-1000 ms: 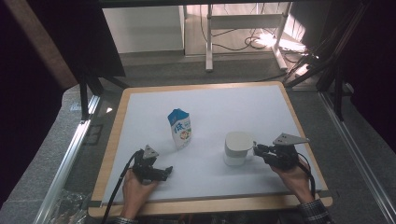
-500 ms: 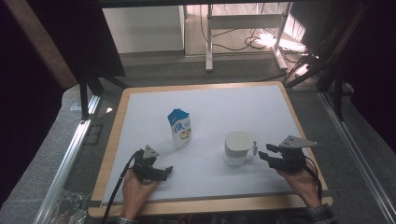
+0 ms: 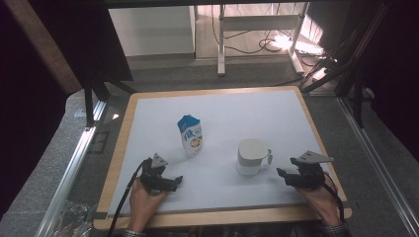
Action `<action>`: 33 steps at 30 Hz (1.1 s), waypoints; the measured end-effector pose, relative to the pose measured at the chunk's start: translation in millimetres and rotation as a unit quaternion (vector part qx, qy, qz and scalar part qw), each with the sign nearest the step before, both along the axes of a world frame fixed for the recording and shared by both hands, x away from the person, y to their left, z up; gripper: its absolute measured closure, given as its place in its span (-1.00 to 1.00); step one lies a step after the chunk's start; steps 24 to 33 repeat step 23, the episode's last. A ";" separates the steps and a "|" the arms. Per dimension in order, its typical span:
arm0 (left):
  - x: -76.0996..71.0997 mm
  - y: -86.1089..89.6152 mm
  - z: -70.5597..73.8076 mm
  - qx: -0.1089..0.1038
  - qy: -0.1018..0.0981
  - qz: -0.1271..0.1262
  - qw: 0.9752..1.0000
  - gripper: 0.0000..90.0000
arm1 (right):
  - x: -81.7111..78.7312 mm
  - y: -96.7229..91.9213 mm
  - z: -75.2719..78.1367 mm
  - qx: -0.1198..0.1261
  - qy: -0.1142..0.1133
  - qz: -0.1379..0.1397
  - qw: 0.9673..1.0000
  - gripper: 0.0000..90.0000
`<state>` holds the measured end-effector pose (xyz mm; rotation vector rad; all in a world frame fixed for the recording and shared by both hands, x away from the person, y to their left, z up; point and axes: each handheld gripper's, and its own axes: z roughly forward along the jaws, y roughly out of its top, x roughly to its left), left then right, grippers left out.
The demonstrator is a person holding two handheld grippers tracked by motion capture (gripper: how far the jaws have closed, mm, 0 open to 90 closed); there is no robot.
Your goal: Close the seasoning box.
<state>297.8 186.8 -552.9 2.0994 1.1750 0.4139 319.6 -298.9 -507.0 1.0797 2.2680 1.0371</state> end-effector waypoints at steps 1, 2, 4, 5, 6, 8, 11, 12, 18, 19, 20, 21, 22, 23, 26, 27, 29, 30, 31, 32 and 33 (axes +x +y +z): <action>0.0 0.0 0.0 0.000 0.000 0.000 1.000 -0.92 | 1.1 0.3 -2.8 0.001 0.005 0.000 1.000 -0.33; 0.0 0.0 0.0 0.000 0.000 0.000 1.000 -0.92 | 2.2 0.7 -6.2 0.003 0.010 -0.001 1.000 -0.33; 0.0 0.0 0.0 0.000 0.000 0.000 1.000 -0.92 | 3.2 1.9 -11.1 0.006 0.017 -0.003 1.000 -0.34; 0.0 0.0 0.0 0.000 0.000 0.000 1.000 -0.92 | 3.7 2.2 -12.7 0.005 0.017 -0.004 1.000 -0.34; 0.0 0.0 0.0 -0.001 0.000 0.000 1.000 -0.92 | 4.0 2.6 -14.7 0.005 0.019 -0.004 1.000 -0.34; 0.0 -0.1 0.0 0.000 0.000 0.000 1.000 -0.92 | 4.7 3.3 -18.5 0.001 0.018 -0.005 1.000 -0.34; 0.0 -0.1 -0.1 -0.001 0.000 0.000 1.000 -0.92 | 5.2 3.7 -23.5 -0.005 0.014 -0.008 1.000 -0.34; -0.1 -0.1 -0.1 -0.001 0.000 0.000 1.000 -0.92 | 4.5 3.7 -23.6 -0.005 0.013 -0.008 1.000 -0.35; -0.1 0.0 -0.1 -0.001 0.000 0.000 1.000 -0.92 | 2.9 3.4 -25.0 -0.004 0.008 -0.012 1.000 -0.36; -0.2 0.0 -0.2 -0.001 0.000 0.000 1.000 -0.92 | 2.6 3.4 -25.3 -0.002 0.008 -0.013 1.000 -0.36; -0.3 0.0 -0.3 0.000 0.000 0.000 1.000 -0.92 | 2.4 3.6 -25.6 -0.003 0.007 -0.013 1.000 -0.36; -0.3 0.0 -0.3 0.001 -0.001 -0.002 1.000 -0.92 | 2.2 3.6 -25.7 -0.003 0.007 -0.013 1.000 -0.36; -0.3 0.0 -0.2 0.000 0.000 0.000 1.000 -0.92 | 2.2 3.2 -26.0 -0.001 0.007 -0.013 1.000 -0.36; -0.2 0.1 -0.3 -0.002 0.000 0.000 1.000 -0.92 | 2.2 3.5 -25.9 -0.001 0.008 -0.014 1.000 -0.36; -0.2 0.1 -0.3 -0.002 0.000 0.000 1.000 -0.92 | 2.2 3.5 -25.9 -0.001 0.008 -0.014 1.000 -0.36; -0.2 0.1 -0.3 -0.002 0.000 0.000 1.000 -0.92 | 2.2 3.5 -25.9 -0.001 0.008 -0.014 1.000 -0.36; -0.2 0.1 -0.3 -0.002 0.000 0.000 1.000 -0.92 | 2.2 3.5 -25.9 -0.001 0.008 -0.014 1.000 -0.36; -0.2 0.1 -0.3 -0.002 0.000 0.000 1.000 -0.92 | 2.2 3.5 -25.9 -0.001 0.008 -0.014 1.000 -0.36; -0.2 0.1 -0.3 -0.002 0.000 0.000 1.000 -0.92 | 2.2 3.5 -25.9 -0.001 0.008 -0.014 1.000 -0.36; -0.2 0.1 -0.3 -0.002 0.000 0.000 1.000 -0.92 | 2.2 3.5 -25.9 -0.001 0.008 -0.014 1.000 -0.36; -0.2 0.1 -0.3 -0.002 0.000 0.000 1.000 -0.92 | 2.2 3.5 -25.9 -0.001 0.008 -0.014 1.000 -0.36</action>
